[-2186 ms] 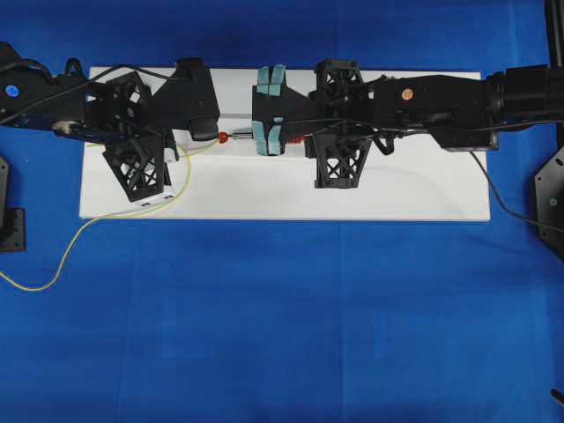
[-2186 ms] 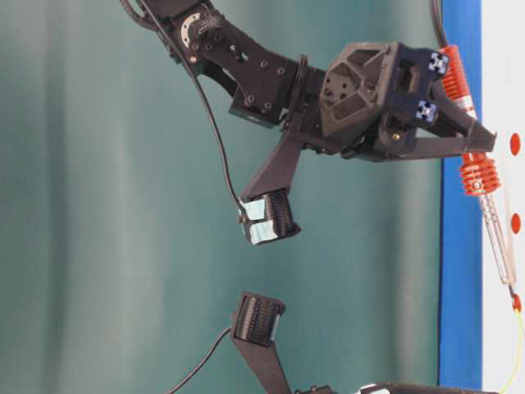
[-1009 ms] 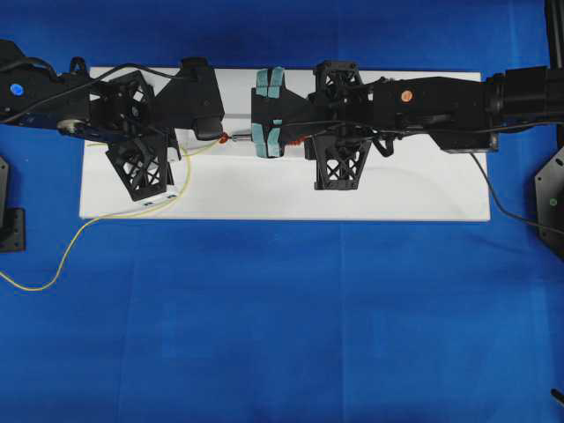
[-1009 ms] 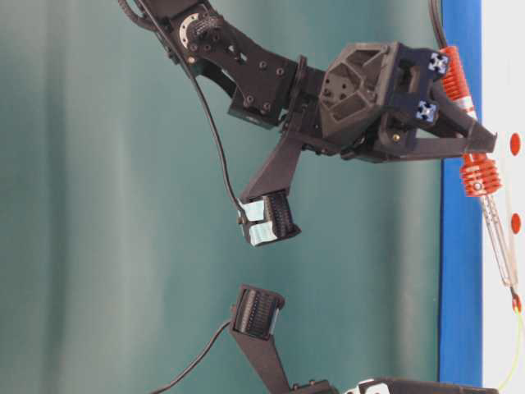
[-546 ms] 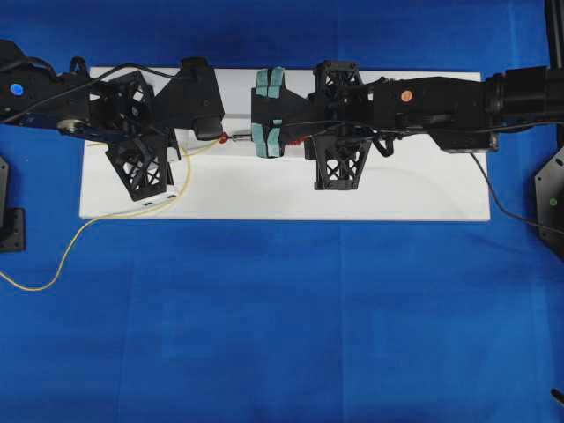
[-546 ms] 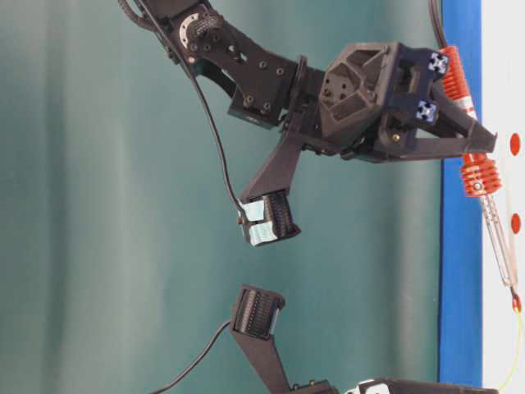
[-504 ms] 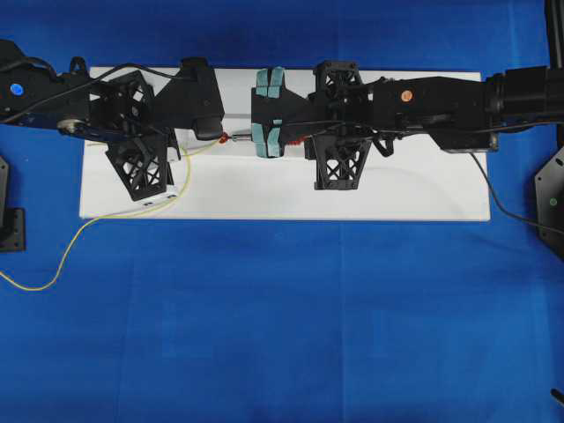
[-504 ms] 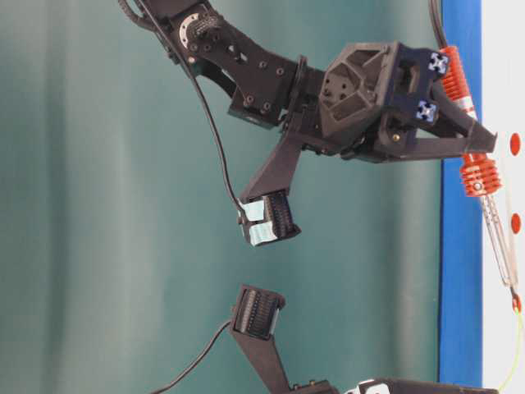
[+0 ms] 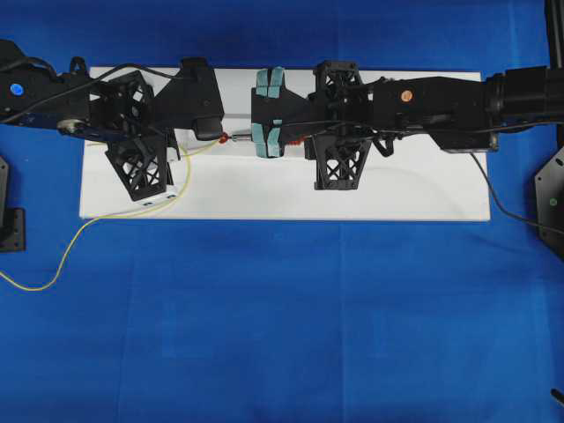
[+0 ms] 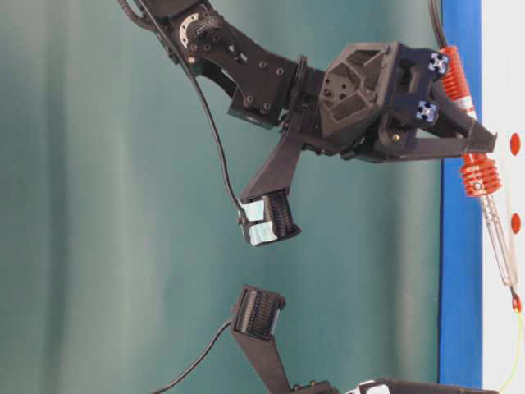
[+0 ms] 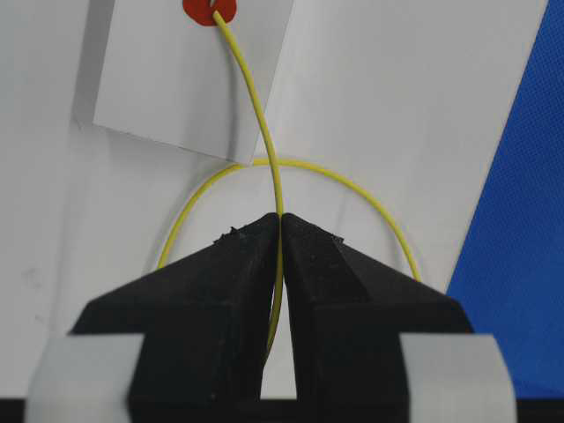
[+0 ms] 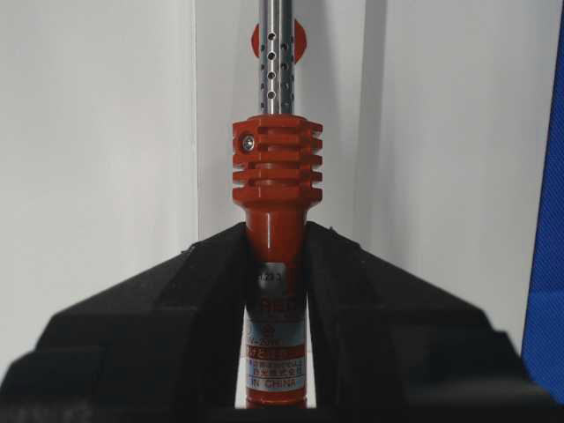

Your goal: Touch the tip of the soldering iron to the tip of the solder at the mark.

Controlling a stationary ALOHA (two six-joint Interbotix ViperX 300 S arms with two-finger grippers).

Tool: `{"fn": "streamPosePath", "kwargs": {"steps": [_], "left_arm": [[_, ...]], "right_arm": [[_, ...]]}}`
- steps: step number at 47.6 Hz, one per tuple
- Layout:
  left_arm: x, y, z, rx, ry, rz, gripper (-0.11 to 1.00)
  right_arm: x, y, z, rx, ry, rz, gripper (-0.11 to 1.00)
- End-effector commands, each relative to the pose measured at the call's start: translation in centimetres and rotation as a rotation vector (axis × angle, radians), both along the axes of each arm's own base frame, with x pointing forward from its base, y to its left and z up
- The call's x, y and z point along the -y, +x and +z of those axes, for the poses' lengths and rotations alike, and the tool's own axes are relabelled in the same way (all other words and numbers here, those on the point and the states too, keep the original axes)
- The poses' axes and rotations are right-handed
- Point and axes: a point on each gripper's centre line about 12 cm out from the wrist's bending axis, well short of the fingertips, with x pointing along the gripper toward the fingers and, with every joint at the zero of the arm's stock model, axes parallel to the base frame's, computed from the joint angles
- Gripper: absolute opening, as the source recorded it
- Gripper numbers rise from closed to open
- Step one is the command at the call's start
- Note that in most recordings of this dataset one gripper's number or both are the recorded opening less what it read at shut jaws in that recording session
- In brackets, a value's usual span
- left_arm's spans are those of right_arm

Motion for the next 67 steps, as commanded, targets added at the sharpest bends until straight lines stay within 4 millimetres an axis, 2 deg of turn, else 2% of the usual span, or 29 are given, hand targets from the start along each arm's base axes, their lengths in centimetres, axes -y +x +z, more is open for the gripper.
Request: {"fn": "streamPosePath", "kwargs": {"steps": [1, 27, 37, 56, 67], "left_arm": [[-0.1, 0.6, 1.1, 0.035, 0.003, 0.004, 0.01], [-0.2, 0.7, 1.2, 0.038, 0.004, 0.004, 0.01], [0.0, 0.5, 2.3, 0.056, 0.007, -0.001, 0.01], [1.6, -3.3, 7.5, 0.179, 0.018, -0.028, 0.01], [1.8, -5.3, 7.9, 0.217, 0.000, 0.010, 0.01]], "right_arm": [[0.0, 0.6, 1.4, 0.040, -0.009, 0.006, 0.06], [0.0, 0.6, 1.4, 0.040, -0.009, 0.006, 0.06], [0.0, 0.6, 1.4, 0.040, -0.009, 0.006, 0.06], [0.0, 0.6, 1.3, 0.039, -0.008, 0.006, 0.06], [0.0, 0.6, 1.3, 0.042, -0.009, 0.007, 0.06]]}}
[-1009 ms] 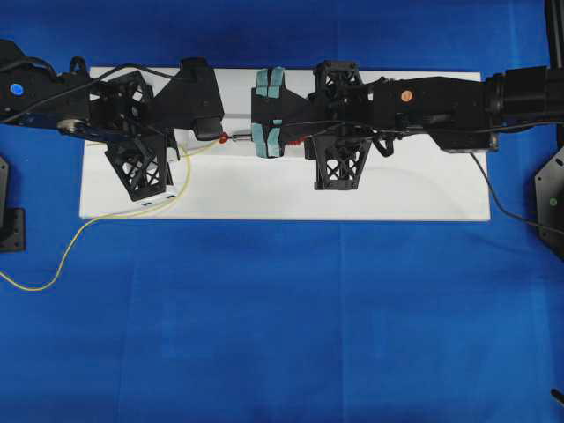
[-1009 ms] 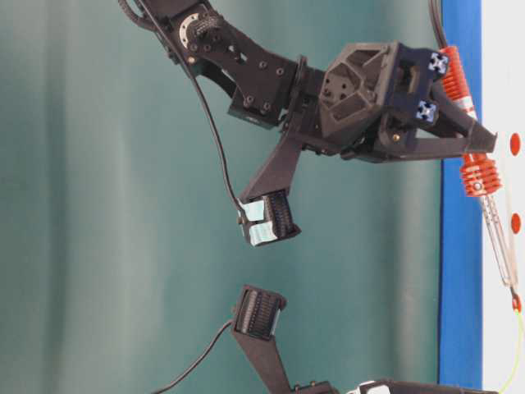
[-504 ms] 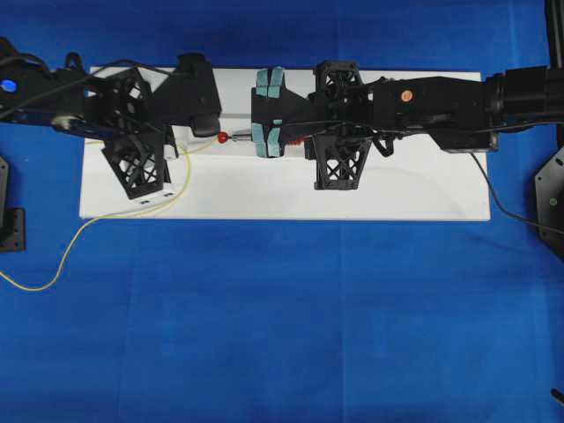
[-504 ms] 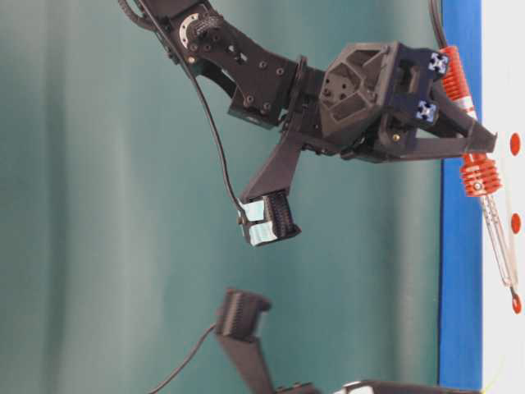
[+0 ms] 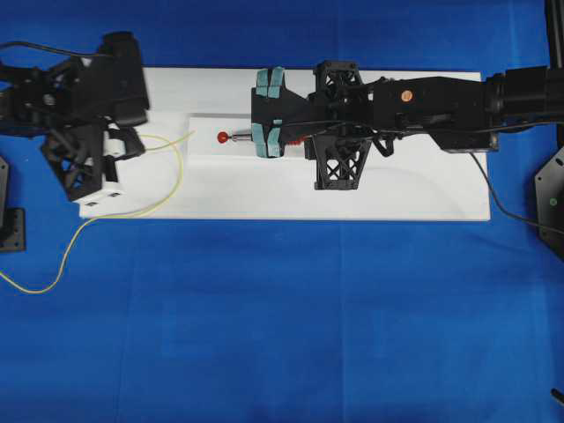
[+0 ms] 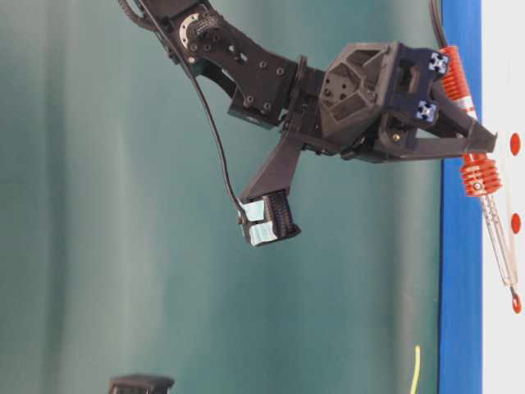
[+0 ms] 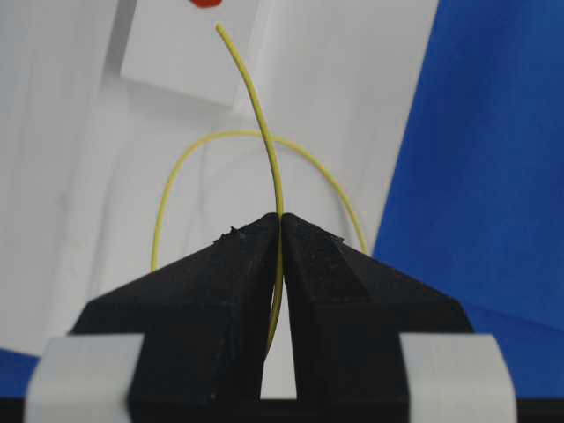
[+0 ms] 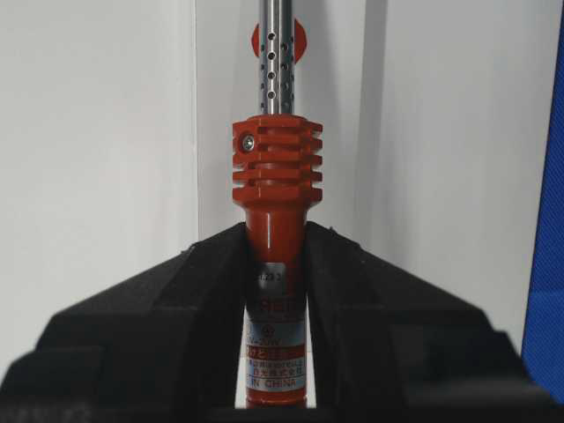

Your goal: Touch the tip of the soldering iron to the tip of the solder at the mark.

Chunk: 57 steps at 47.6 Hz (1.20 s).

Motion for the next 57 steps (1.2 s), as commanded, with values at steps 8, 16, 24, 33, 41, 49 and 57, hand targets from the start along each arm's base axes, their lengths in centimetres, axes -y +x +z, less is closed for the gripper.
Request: {"fn": "streamPosePath", "kwargs": {"steps": [8, 16, 24, 33, 41, 49, 57], "left_arm": [[0.1, -0.3, 0.8, 0.039, -0.004, 0.008, 0.01], [0.1, -0.3, 0.8, 0.039, -0.005, 0.009, 0.01], [0.1, -0.3, 0.8, 0.039, -0.003, 0.009, 0.01], [0.2, -0.6, 0.8, 0.041, -0.005, 0.010, 0.01], [0.2, -0.8, 0.8, 0.046, -0.006, 0.012, 0.01], [0.2, -0.8, 0.8, 0.047, -0.006, 0.012, 0.01], [0.1, -0.1, 0.7, 0.068, -0.003, 0.011, 0.01]], "right_arm": [[0.1, 0.6, 1.5, 0.048, -0.011, 0.005, 0.06], [0.4, -0.1, 2.8, 0.070, -0.025, -0.004, 0.06], [0.4, -1.6, 4.3, 0.097, -0.048, 0.003, 0.06], [0.1, -3.7, 5.3, 0.122, -0.050, -0.002, 0.06], [-0.1, -4.5, 5.3, 0.165, -0.049, 0.005, 0.06], [0.0, -4.4, 5.5, 0.181, -0.053, 0.008, 0.06], [0.1, -4.8, 5.4, 0.175, -0.052, 0.002, 0.06]]}}
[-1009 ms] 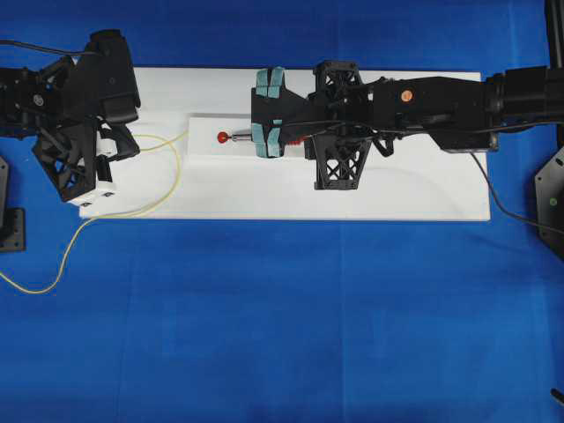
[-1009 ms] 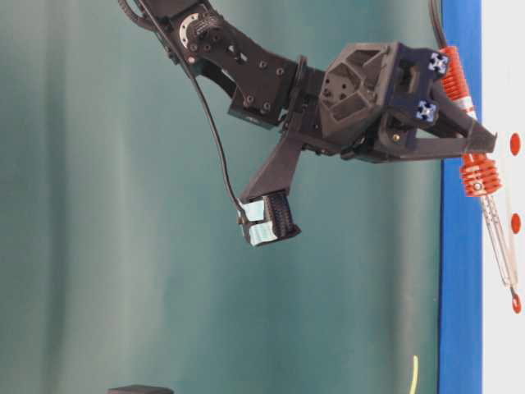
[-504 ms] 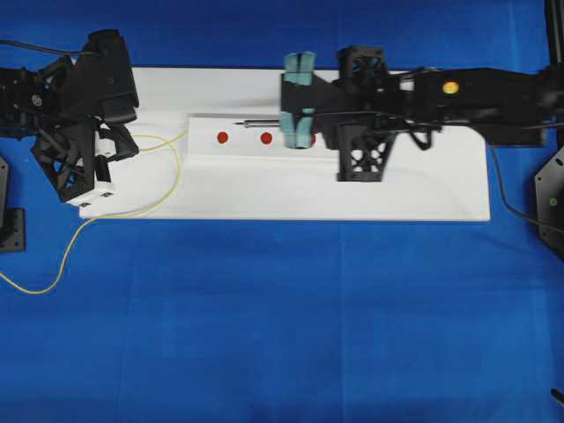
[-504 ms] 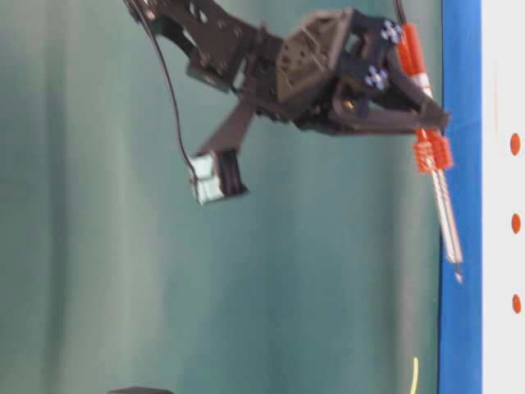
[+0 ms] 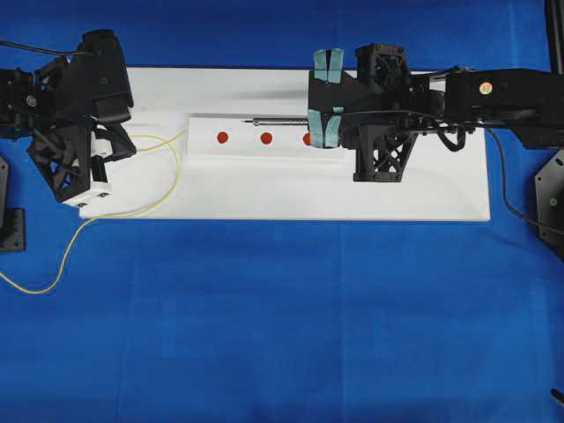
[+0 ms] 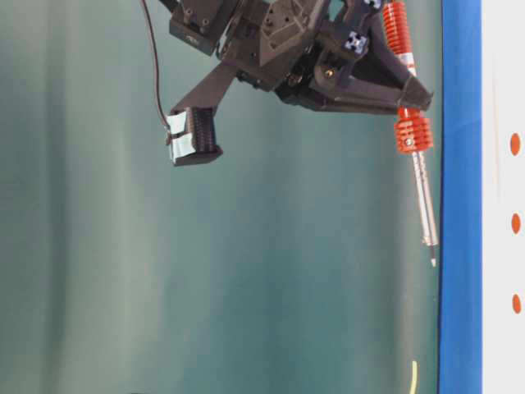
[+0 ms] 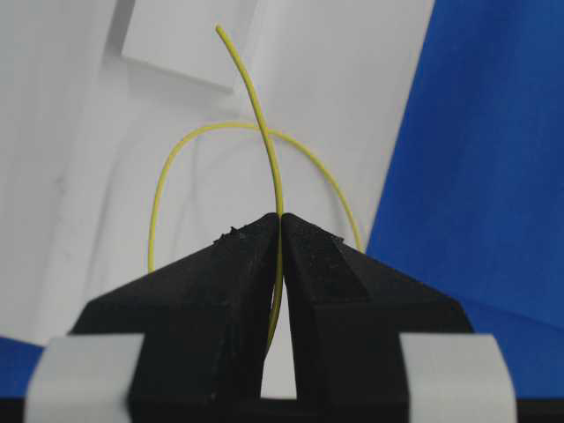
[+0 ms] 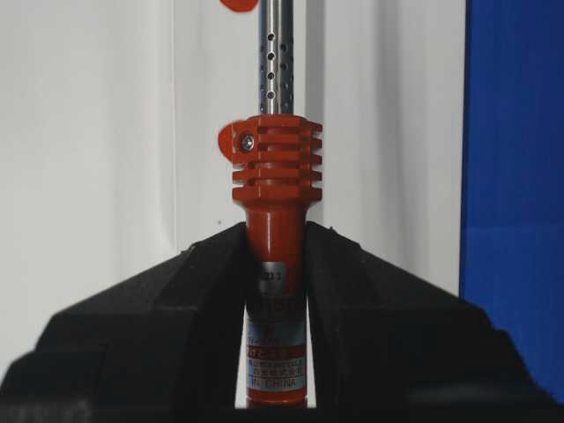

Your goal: Touch the tip of the soldering iron to the tip of the solder at the mark.

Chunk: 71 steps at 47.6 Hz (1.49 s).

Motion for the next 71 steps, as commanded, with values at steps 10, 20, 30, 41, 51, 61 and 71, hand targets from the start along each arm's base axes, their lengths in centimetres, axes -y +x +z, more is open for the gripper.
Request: {"fn": "streamPosePath", "kwargs": {"steps": [10, 20, 30, 41, 51, 61, 71], "left_arm": [[-0.4, 3.5, -0.1, 0.028, 0.002, -0.001, 0.01], [-0.9, 8.2, -1.8, -0.022, 0.003, -0.009, 0.01], [-1.8, 11.8, -4.3, -0.074, 0.000, -0.002, 0.01], [-2.1, 13.3, -5.6, -0.103, -0.001, -0.004, 0.01], [-2.1, 12.9, -5.8, -0.126, -0.009, 0.004, 0.01], [-2.1, 12.7, -5.6, -0.142, -0.012, 0.008, 0.01], [-2.1, 12.7, -5.5, -0.139, -0.012, 0.006, 0.01]], "right_arm": [[0.4, -0.5, 1.4, 0.044, -0.008, -0.012, 0.06], [0.9, -1.3, 1.4, 0.038, -0.008, -0.030, 0.06], [1.0, -1.5, 1.3, 0.034, -0.008, -0.034, 0.06], [1.1, -1.6, 1.2, 0.032, -0.011, -0.034, 0.06], [1.1, -1.6, 1.2, 0.031, -0.012, -0.035, 0.06], [1.1, -1.7, 1.1, 0.028, -0.011, -0.034, 0.06], [1.0, -2.0, 0.6, 0.016, -0.001, -0.041, 0.06]]}}
